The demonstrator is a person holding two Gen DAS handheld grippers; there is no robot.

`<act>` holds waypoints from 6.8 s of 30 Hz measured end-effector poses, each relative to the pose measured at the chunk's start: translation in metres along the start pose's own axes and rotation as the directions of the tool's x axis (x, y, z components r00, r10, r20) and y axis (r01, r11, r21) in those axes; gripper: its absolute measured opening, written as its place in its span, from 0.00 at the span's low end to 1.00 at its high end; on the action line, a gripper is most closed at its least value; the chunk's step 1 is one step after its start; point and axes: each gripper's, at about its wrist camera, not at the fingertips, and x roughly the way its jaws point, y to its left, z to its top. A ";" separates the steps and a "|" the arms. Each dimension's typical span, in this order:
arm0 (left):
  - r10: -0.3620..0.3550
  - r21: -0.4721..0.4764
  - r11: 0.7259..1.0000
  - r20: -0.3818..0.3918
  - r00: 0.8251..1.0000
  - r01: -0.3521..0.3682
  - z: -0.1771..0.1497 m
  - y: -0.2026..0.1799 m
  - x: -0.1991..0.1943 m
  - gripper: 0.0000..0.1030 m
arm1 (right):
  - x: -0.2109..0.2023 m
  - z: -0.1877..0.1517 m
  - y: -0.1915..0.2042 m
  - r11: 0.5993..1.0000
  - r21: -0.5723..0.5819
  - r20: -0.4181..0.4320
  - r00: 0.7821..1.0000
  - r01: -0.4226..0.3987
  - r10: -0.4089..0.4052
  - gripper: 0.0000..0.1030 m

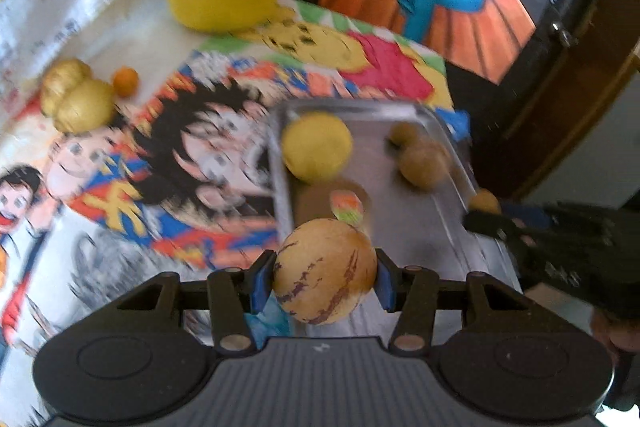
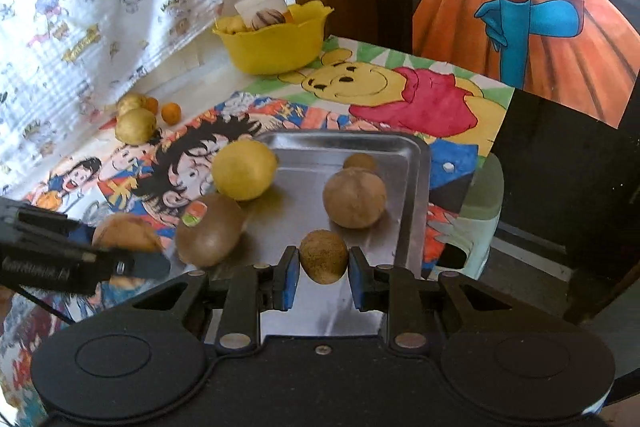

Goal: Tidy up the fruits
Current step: 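Carry the melon and small brown fruit over the grey tray with both tools, then lower the melon onto the tray and open the left tool while the right tool releases its fruit, then withdraw both tools from the tray toward the yellow pear and oranges, then grasp the yellow pear with the left tool while the right tool grasps a small orange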

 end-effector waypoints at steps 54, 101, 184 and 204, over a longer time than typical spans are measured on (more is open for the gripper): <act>0.000 0.039 0.999 -0.108 0.994 0.004 -0.013 -0.018 0.001 0.89 | -0.004 -0.007 -0.011 0.999 0.053 -0.072 0.997 -0.010 0.013 0.48; 0.407 -0.227 0.788 -0.506 0.760 -0.572 -0.031 0.174 -0.077 0.99 | 0.001 0.039 0.130 0.960 0.063 -0.328 0.903 -0.272 0.277 0.99; 0.410 -0.139 0.911 0.191 0.892 -0.389 0.078 0.183 0.027 0.96 | 0.245 0.239 0.174 0.913 -0.064 -0.233 0.896 -0.402 0.378 0.74; 0.363 -0.129 0.930 0.187 0.913 -0.343 0.087 0.185 0.048 0.79 | 0.322 0.256 0.216 0.882 0.007 -0.357 0.823 -0.471 0.442 0.52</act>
